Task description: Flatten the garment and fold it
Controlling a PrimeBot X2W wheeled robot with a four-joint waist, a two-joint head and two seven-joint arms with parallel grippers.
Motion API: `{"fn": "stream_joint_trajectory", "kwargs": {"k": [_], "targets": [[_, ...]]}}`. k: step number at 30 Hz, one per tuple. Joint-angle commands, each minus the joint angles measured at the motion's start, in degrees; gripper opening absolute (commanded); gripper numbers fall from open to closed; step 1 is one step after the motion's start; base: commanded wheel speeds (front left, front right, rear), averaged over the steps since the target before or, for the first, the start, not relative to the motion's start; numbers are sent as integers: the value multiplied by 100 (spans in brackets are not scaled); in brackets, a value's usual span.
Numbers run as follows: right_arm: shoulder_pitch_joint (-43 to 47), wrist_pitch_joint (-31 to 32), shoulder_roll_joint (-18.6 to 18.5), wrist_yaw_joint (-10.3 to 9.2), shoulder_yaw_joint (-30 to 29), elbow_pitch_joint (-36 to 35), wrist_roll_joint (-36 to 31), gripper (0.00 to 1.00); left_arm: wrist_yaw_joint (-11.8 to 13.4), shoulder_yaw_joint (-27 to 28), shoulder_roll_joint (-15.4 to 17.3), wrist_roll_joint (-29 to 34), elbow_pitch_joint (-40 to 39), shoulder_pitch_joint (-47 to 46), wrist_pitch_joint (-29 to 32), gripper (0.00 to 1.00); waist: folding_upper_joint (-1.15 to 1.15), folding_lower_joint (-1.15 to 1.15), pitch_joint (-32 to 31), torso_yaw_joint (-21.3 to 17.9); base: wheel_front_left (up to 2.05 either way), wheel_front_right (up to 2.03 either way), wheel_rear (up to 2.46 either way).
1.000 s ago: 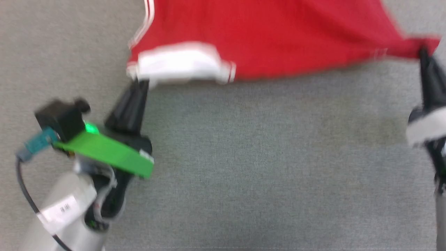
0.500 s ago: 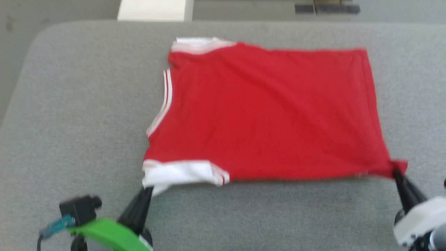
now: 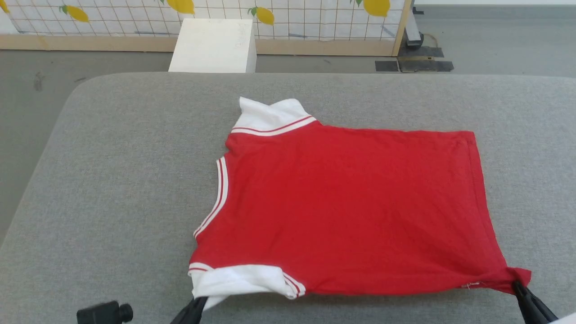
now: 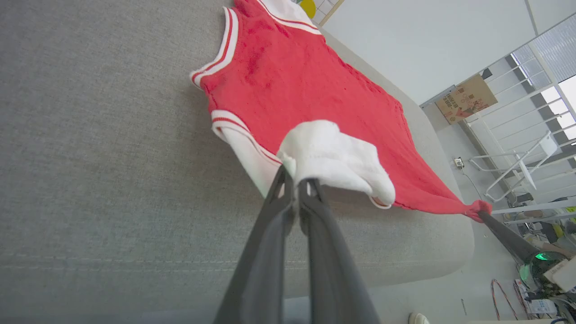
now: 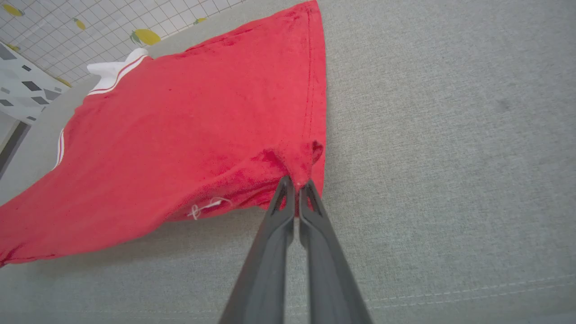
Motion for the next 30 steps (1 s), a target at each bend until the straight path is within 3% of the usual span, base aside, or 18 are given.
{"fn": "stream_joint_trajectory", "kwargs": {"k": [1, 7, 13, 20, 30], "targets": [[109, 14, 44, -9, -45, -121, 55, 0, 27, 23, 61, -85, -125, 143, -9, 0, 0, 1, 13, 16, 0, 0, 0], [152, 40, 89, -9, -114, -400, 56, 0, 100, 128, 99, 129, -379, 93, -188, 0, 0, 1, 158, 25, 0, 0, 0], [-819, 132, -181, -9, 75, -429, -203, 0, -15, -60, 119, 610, -88, -1220, 119, 0, 0, 1, 807, -23, 0, 0, 0], [-1902, 44, -504, -9, 296, 67, -247, 0, -284, -191, -38, 692, 685, -2595, 482, 0, 0, 1, 1422, -98, 0, 0, 0], [-2701, -49, -874, -9, 490, 1061, -199, 0, -595, -306, -285, 789, 2018, -3581, 480, 0, 0, 1, 2019, -145, 0, 0, 0]]}}
